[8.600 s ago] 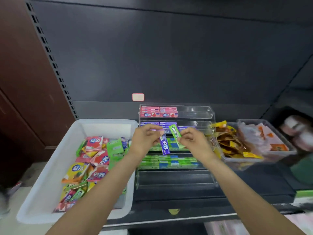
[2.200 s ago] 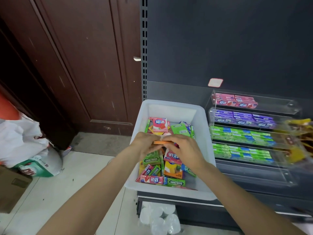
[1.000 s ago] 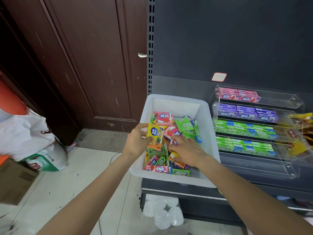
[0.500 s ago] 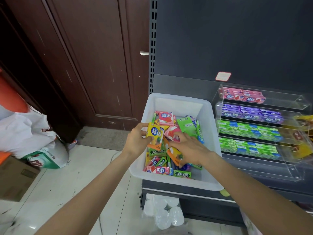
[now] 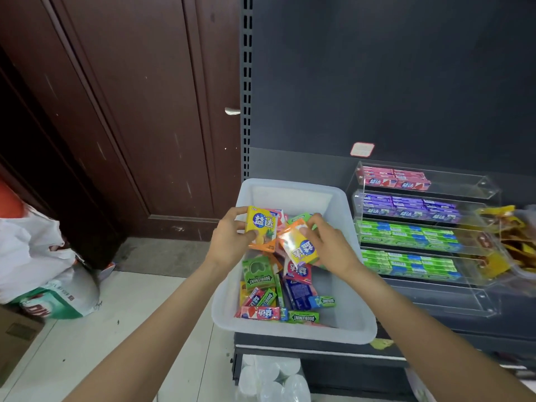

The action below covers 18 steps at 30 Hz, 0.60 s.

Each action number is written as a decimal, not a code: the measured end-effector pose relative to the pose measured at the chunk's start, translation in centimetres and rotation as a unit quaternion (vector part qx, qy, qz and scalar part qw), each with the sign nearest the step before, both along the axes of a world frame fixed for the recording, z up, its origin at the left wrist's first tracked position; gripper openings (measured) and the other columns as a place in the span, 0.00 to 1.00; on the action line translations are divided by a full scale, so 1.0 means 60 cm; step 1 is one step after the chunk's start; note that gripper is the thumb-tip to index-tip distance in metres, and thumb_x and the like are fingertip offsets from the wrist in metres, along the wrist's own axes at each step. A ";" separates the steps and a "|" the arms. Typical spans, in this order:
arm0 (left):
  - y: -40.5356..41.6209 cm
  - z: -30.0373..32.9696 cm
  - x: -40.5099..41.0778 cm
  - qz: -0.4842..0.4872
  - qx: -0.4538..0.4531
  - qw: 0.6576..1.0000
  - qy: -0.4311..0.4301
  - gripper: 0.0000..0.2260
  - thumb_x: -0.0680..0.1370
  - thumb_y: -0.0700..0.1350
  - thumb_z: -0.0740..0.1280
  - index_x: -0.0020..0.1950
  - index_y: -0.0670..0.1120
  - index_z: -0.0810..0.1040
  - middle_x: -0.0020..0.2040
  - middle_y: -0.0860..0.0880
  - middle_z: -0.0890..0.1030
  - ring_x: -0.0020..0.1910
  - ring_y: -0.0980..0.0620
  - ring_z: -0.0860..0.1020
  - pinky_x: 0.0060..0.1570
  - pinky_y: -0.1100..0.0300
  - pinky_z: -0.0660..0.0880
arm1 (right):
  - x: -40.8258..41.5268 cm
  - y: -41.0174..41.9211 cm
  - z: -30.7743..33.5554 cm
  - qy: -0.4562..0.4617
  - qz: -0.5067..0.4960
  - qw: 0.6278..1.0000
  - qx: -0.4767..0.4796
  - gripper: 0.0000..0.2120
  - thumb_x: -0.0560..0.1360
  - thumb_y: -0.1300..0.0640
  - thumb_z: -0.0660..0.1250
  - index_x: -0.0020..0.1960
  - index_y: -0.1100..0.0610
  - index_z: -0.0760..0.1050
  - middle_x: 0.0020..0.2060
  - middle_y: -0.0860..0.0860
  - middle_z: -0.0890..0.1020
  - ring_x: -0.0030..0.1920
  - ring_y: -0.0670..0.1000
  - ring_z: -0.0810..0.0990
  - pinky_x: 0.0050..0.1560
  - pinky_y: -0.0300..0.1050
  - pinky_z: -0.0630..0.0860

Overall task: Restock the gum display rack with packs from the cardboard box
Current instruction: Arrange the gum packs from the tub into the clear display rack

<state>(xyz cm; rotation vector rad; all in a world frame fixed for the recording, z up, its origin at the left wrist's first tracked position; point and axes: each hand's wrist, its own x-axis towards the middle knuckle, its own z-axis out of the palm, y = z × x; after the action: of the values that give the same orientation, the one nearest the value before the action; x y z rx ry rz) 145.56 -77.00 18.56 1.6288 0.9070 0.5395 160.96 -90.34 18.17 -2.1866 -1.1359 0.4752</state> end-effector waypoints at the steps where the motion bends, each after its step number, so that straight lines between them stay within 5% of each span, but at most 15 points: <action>1: -0.001 0.007 0.008 -0.004 0.000 1.000 -0.013 0.22 0.74 0.34 0.68 0.65 0.50 0.69 0.49 0.47 0.81 0.47 0.52 0.80 0.48 0.50 0.79 | 0.007 -0.002 0.010 0.054 -0.043 0.997 0.015 0.09 0.80 0.51 0.59 0.49 0.57 0.65 0.31 0.51 0.71 0.32 0.53 0.74 0.35 0.48 0.73; 4: -0.006 0.029 0.044 -0.017 -0.002 0.998 -0.055 0.26 0.73 0.31 0.67 0.67 0.51 0.67 0.48 0.47 0.78 0.45 0.53 0.77 0.44 0.52 0.78 | 0.030 -0.019 0.045 0.293 -0.152 0.942 0.058 0.09 0.79 0.58 0.62 0.57 0.60 0.69 0.41 0.54 0.77 0.38 0.53 0.80 0.37 0.52 0.82; 7: -0.024 0.054 0.093 -0.042 0.014 0.996 -0.077 0.22 0.73 0.31 0.67 0.61 0.51 0.71 0.48 0.44 0.78 0.40 0.52 0.75 0.36 0.55 0.74 | 0.069 -0.054 0.078 0.362 -0.132 0.919 0.083 0.15 0.75 0.67 0.63 0.60 0.57 0.70 0.43 0.55 0.81 0.37 0.51 0.82 0.38 0.43 0.82; 11: -0.062 0.080 0.176 -0.063 0.037 0.991 -0.109 0.18 0.73 0.31 0.67 0.53 0.53 0.72 0.45 0.49 0.79 0.42 0.51 0.76 0.37 0.54 0.76 | 0.132 -0.108 0.104 0.280 -0.118 0.943 0.136 0.22 0.72 0.73 0.63 0.59 0.52 0.72 0.41 0.54 0.81 0.39 0.50 0.79 0.44 0.42 0.79; 18: -0.158 0.123 0.360 -0.123 0.074 0.981 -0.132 0.16 0.72 0.33 0.70 0.45 0.54 0.72 0.42 0.49 0.81 0.41 0.47 0.78 0.45 0.50 0.76 | 0.323 -0.218 0.132 0.138 -0.191 0.941 0.244 0.11 0.68 0.76 0.68 0.44 0.62 0.77 0.31 0.50 0.78 0.28 0.38 0.77 0.32 0.30 0.73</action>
<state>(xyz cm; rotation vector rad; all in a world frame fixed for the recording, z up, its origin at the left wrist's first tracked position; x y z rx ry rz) 167.13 -86.46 25.91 1.7232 0.4713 0.6430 180.32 -103.42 26.07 -1.7710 -0.5766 0.2779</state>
